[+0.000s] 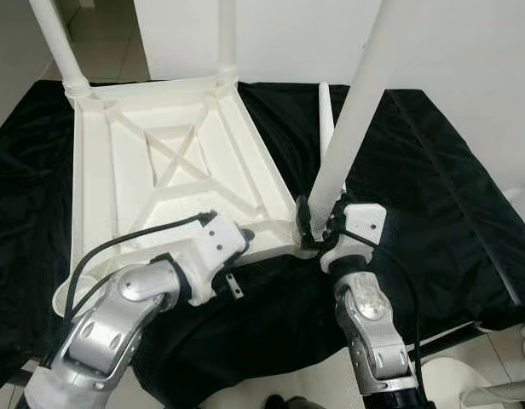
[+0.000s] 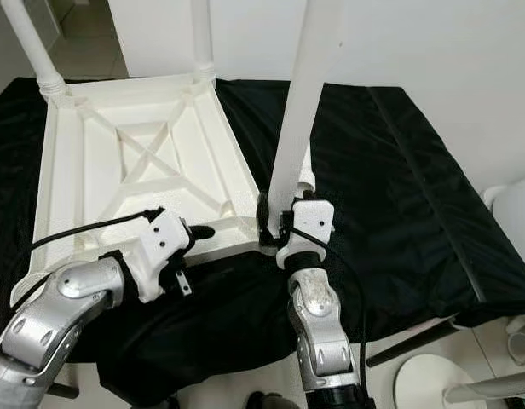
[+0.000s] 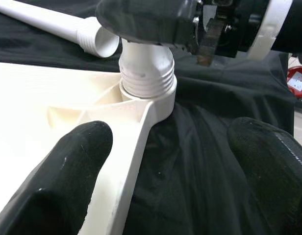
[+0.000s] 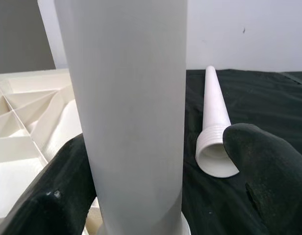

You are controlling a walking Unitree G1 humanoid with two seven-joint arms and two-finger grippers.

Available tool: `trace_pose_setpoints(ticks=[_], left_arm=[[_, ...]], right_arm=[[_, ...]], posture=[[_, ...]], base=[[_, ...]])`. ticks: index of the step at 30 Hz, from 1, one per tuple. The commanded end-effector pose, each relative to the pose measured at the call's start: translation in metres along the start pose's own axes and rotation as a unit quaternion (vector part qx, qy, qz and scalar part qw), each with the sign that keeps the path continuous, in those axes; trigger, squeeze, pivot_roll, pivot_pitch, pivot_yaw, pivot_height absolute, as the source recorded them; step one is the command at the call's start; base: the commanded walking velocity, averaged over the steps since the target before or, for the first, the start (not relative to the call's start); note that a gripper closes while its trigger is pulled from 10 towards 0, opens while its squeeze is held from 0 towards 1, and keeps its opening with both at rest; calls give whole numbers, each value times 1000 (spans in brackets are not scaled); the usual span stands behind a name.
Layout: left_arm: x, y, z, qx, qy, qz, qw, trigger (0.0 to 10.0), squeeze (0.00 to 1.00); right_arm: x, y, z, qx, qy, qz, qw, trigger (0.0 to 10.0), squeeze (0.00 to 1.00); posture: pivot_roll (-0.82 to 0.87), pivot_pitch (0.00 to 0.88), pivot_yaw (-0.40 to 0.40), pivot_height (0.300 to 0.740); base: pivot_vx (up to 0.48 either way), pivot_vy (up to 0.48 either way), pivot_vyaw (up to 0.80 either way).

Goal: Building children table

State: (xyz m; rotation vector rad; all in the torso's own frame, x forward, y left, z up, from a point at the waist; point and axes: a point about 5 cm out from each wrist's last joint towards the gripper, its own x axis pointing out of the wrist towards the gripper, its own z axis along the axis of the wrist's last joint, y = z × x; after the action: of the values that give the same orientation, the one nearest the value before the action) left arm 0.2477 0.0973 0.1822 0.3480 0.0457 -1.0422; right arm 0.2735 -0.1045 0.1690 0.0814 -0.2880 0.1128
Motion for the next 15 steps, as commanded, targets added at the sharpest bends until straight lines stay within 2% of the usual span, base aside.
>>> trace_pose_setpoints(ticks=[1,7,11,15], left_arm=[[-1,8,-5,-2,11,49,999,10000,0],[-1,20,-5,0,12,87,996,10000,0],[-2,33,-4,-7,10,123,992,10000,0],[-2,38,-6,0,19,137,990,10000,0]], right_arm=[[-5,4,1,21,-9,-4,1000,10000,0],[-11,-2,0,20,-15,-5,1000,10000,0],[-21,-11,-5,3,-9,-11,1000,10000,0],[-26,-15,-7,0,-6,-11,1000,10000,0]], posture=[[114,136,-48,740],[112,135,-46,740],[109,130,-45,740],[105,128,-41,740]], base=[[0,0,0],[0,0,0],[0,0,0],[0,0,0]])
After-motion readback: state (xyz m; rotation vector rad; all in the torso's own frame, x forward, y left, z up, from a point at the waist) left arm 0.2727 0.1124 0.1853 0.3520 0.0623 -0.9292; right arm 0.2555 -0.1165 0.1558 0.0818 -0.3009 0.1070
